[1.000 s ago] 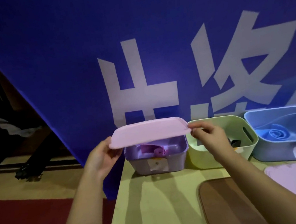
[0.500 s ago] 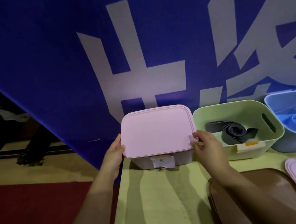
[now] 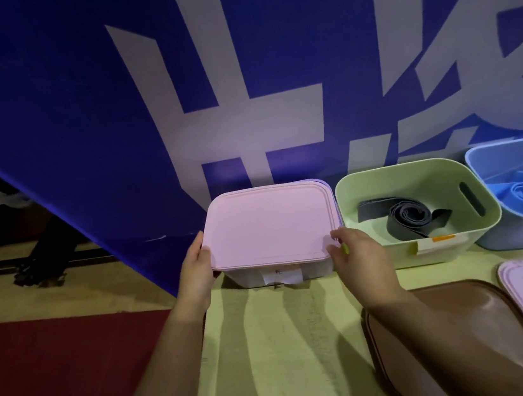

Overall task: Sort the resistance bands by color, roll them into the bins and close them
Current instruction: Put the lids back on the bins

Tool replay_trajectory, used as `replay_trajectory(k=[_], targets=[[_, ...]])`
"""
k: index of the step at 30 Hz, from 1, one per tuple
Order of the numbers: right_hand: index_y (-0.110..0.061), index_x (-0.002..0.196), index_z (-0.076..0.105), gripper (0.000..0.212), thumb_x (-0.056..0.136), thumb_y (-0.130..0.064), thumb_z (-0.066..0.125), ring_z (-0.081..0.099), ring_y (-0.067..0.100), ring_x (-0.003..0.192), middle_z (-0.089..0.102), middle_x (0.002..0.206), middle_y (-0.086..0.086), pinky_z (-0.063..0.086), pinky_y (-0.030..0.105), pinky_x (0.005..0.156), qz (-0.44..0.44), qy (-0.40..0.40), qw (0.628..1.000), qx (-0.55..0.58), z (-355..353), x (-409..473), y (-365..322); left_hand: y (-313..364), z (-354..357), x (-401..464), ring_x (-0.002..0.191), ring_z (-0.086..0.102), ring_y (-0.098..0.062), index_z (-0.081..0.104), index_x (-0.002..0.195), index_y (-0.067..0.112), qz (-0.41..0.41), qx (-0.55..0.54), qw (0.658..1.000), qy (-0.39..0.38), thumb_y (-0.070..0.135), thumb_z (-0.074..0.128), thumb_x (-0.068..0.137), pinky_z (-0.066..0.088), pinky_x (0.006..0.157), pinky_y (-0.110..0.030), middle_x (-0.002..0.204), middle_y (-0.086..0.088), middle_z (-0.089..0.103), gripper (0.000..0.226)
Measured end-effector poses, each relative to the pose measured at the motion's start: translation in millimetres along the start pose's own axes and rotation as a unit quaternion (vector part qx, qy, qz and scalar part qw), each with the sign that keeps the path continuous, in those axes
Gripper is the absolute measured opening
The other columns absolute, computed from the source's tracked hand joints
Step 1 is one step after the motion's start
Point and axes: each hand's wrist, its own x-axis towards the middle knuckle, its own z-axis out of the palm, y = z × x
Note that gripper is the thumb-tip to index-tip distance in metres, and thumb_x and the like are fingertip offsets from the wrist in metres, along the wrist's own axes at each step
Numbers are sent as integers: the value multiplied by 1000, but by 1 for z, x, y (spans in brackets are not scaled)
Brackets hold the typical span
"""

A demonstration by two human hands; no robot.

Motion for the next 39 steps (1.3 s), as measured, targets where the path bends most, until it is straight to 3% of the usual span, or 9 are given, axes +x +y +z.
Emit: replay_trajectory(k=[4,9,12,17,20,24,31,35,39], targets=[[-7,115,65,28,88,-14,63,62,28,100,67,111,11,45,31,86,9,-12,998,53,0,-14,-9,-2,-13,1,109,61,-14,62,117,33,-6,-1,999,31,10,36,93,50,91,-37,117,7,66,42],[-6,108,66,22,86,-12,66,64,27,94,67,106,9,53,40,83,7,-31,993,110,6,-30,-16,-12,-30,3,117,54,-19,48,137,28,-22,13,996,85,15,39,96,46,99,-46,131,3,56,44],[-5,103,65,19,85,-7,66,63,29,89,65,104,10,53,44,80,1,-17,993,113,5,-20,-12,-10,-24,-2,117,55,-20,47,136,29,2,44,997,63,19,41,94,48,97,-46,130,2,57,44],[-10,122,57,39,86,-22,67,62,17,93,61,101,-4,49,30,82,111,-46,972,201,2,-12,-15,-3,-11,-18,101,56,-7,50,121,33,42,18,996,76,9,36,99,46,87,-31,105,16,59,36],[-9,116,59,34,86,-23,66,59,21,89,61,102,4,42,26,72,84,-61,983,150,8,-6,-17,-5,-6,-23,103,53,-5,48,126,32,62,-3,994,95,13,33,102,42,89,-27,106,21,56,34],[-8,117,56,29,93,-24,56,51,22,92,55,111,11,33,21,76,64,-58,995,47,15,-5,-17,-14,-6,-18,118,47,-10,42,140,25,52,-26,992,113,21,35,103,41,101,-32,125,12,50,37],[-9,124,54,31,95,-19,53,57,25,87,55,110,13,36,23,75,66,-74,994,49,16,3,-13,-17,-8,-4,122,48,-15,41,139,29,34,38,994,101,26,34,101,42,103,-41,135,6,50,39],[-5,128,50,34,96,-17,48,54,29,100,53,116,17,34,25,76,54,-87,995,21,17,2,-14,-16,-10,-4,115,49,-15,39,138,25,39,69,993,91,25,35,100,44,95,-36,130,6,50,38],[1,132,41,37,98,-13,42,49,31,113,46,127,19,39,29,91,44,-136,986,-86,12,10,-23,-1,-17,2,99,47,-19,39,131,15,18,179,980,85,14,38,99,40,77,-34,115,-2,48,32]])
